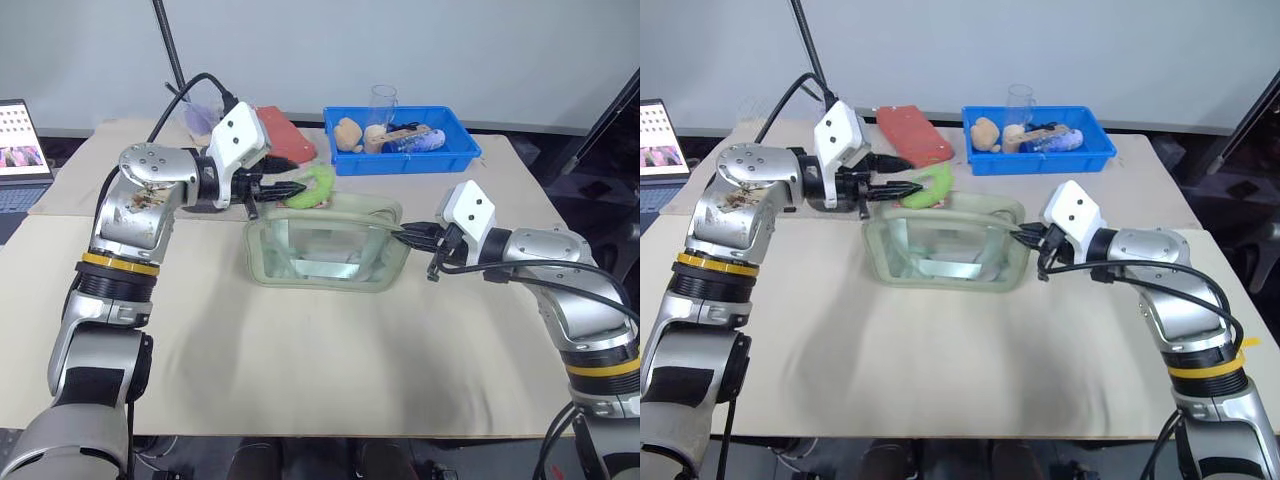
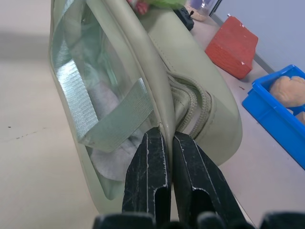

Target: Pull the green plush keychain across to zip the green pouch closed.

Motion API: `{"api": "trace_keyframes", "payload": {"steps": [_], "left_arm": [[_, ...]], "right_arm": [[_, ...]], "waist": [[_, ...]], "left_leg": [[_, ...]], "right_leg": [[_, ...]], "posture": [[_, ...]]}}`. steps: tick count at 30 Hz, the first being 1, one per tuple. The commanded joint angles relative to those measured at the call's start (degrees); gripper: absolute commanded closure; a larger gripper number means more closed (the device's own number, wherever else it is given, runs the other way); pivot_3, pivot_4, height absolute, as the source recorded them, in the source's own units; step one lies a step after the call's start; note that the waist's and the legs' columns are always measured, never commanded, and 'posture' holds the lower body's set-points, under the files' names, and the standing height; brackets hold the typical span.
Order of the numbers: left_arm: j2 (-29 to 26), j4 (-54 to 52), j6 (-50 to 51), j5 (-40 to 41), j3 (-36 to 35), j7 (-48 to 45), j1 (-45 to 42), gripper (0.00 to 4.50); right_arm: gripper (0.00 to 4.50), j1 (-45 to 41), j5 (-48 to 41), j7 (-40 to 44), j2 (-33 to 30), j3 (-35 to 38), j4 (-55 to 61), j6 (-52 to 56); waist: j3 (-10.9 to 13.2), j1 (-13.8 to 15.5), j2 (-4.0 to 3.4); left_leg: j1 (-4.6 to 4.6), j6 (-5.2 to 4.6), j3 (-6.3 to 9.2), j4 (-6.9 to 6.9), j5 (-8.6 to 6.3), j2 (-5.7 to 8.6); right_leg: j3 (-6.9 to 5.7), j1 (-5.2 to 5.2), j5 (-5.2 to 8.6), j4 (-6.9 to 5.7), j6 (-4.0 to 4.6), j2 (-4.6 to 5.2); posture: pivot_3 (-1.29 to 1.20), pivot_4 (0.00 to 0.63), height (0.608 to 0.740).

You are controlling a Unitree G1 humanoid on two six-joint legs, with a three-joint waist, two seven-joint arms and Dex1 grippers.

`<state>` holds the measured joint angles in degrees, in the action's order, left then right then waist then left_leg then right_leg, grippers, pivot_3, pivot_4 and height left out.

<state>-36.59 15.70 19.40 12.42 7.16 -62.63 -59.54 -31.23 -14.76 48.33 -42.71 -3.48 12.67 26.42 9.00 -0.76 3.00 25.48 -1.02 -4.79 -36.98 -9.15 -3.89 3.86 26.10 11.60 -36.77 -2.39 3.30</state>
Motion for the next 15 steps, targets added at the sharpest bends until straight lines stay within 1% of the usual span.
{"api": "trace_keyframes", "payload": {"steps": [1, 2, 5, 7, 10, 12, 15], "left_arm": [[-1.3, -0.9, 0.9, 1.7, -3.5, -0.4, -3.2, 0.26], [-1.8, -1.2, 1.2, 1.8, -3.8, -0.8, -3.3, 0.07], [-5.5, -4.4, 5.3, 4.1, -5.9, -3.0, -2.2, 0.07], [-9.8, -10.5, 10.3, 6.9, -6.6, -6.5, 2.1, 0.07], [-13.7, -17.7, 13.5, 8.7, -7.0, -7.8, 9.0, 0.07], [-15.2, -20.4, 11.8, 6.8, -6.8, -6.4, 14.7, 0.07], [-15.4, -20.9, 8.0, 3.5, -6.6, -3.5, 19.3, 0.07]], "right_arm": [[4.5, -0.2, 0.0, -0.7, -0.2, 1.8, 1.3, 0.1], [4.5, -0.1, 0.0, -0.7, -0.2, 1.9, 1.3, 0.1], [4.5, -0.9, 0.1, -0.6, -0.1, 1.6, 0.8, 0.0], [4.5, -1.3, 0.2, -0.4, -0.1, 1.6, 0.4, -0.1], [4.5, -1.7, 0.2, -0.1, -0.2, 1.6, 0.1, -0.1], [4.5, -2.1, 0.1, 0.0, -0.2, 1.5, 0.1, 0.0], [4.5, -2.2, -0.2, 0.3, -0.2, 1.5, 0.4, 0.4]], "waist": [[0.0, 0.0, 0.0], [0.0, -0.1, 0.0], [0.0, -0.3, 0.0], [0.0, -0.5, 0.0], [0.0, -0.7, -0.02], [0.0, -0.3, -0.02], [0.0, 0.1, -0.01]], "left_leg": [[0.0, 0.0, 0.0, 0.0, 0.0, 0.0], [0.0, 0.0, 0.0, 0.0, 0.0, 0.0], [-0.02, 0.0, 0.0, 0.01, 0.0, -0.01], [-0.01, 0.0, 0.01, 0.02, 0.0, -0.02], [-0.03, -0.02, 0.0, 0.06, -0.02, -0.02], [-0.03, -0.01, 0.0, 0.05, -0.01, -0.02], [-0.03, 0.02, -0.02, -0.01, 0.01, -0.02]], "right_leg": [[0.0, 0.0, 0.0, 0.0, 0.0, 0.0], [0.0, 0.0, 0.0, -0.01, -0.01, 0.0], [0.0, 0.01, 0.0, -0.02, -0.01, -0.01], [0.0, 0.03, 0.0, -0.03, -0.01, -0.02], [0.01, 0.03, 0.04, -0.03, -0.02, -0.01], [0.01, 0.02, 0.07, -0.04, 0.05, 0.0], [0.01, 0.02, 0.21, -0.05, 0.33, 0.02]], "posture": [[0.0, 0.15, 0.74], [0.0, 0.15, 0.74], [0.0, 0.15, 0.74], [0.0, 0.15, 0.74], [0.0, 0.15, 0.74], [0.0, 0.15, 0.74], [0.0, 0.15, 0.74]]}}
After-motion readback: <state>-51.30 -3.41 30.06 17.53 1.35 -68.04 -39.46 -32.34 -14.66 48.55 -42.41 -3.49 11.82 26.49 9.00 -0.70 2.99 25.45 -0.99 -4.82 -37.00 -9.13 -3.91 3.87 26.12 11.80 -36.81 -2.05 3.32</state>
